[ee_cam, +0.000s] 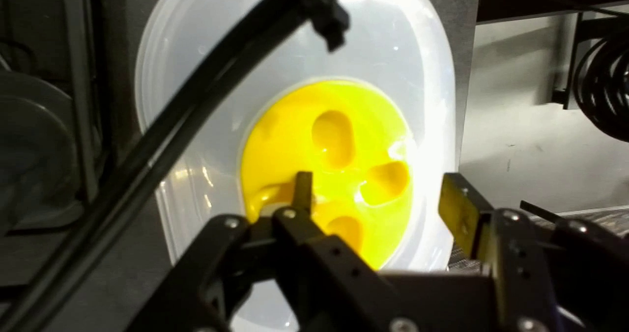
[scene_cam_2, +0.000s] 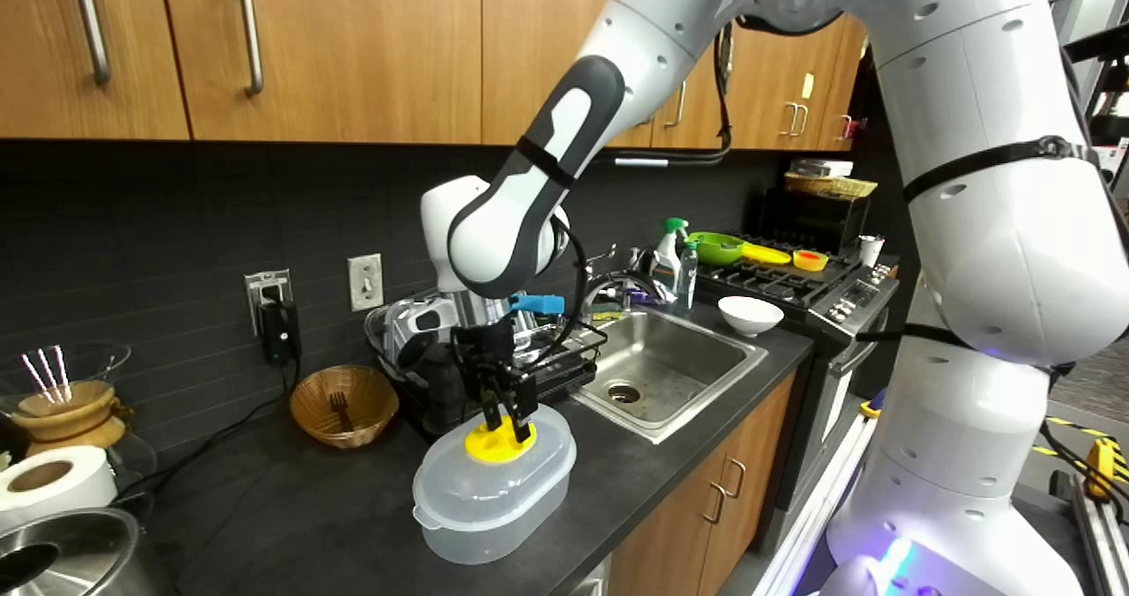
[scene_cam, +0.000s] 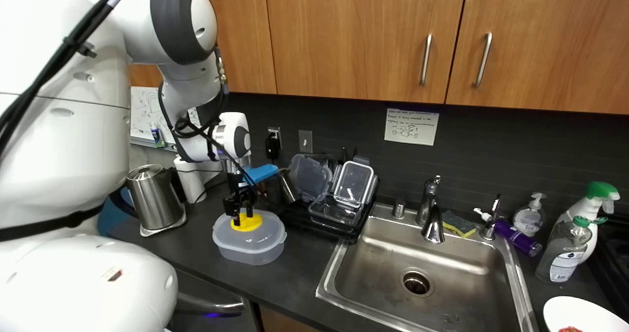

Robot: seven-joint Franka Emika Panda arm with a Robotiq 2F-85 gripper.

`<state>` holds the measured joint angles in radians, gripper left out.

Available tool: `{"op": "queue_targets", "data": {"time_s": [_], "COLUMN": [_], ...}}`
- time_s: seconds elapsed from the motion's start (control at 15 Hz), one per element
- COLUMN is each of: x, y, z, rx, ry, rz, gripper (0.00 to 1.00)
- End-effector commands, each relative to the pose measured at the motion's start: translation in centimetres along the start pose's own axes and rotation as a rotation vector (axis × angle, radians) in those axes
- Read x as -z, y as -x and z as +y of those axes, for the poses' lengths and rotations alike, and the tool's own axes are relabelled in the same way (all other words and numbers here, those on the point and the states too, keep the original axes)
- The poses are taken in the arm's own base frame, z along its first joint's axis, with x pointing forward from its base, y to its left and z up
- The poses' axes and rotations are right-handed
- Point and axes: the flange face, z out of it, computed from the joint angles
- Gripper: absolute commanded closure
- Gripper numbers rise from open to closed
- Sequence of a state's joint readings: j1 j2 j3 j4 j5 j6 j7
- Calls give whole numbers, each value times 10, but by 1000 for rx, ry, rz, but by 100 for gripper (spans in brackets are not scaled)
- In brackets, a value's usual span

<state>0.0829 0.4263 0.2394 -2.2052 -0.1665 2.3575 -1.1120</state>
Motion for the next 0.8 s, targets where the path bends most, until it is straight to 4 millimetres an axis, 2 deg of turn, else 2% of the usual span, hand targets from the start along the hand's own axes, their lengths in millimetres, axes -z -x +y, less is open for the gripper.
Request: {"op": "queue_targets", "data": {"time_s": [0.0, 0.2, 0.33, 0.53, 0.73], "x": [0, 2, 2, -2, 4], "y": [6, 10, 13, 15, 15], "z": [5, 8, 9, 8, 2], "rx": [-3, -12, -18, -27, -30], "ry": [23, 42, 48, 26, 16], "rz": [23, 36, 43, 50, 57], "gripper": [64, 88, 100, 100, 100]}}
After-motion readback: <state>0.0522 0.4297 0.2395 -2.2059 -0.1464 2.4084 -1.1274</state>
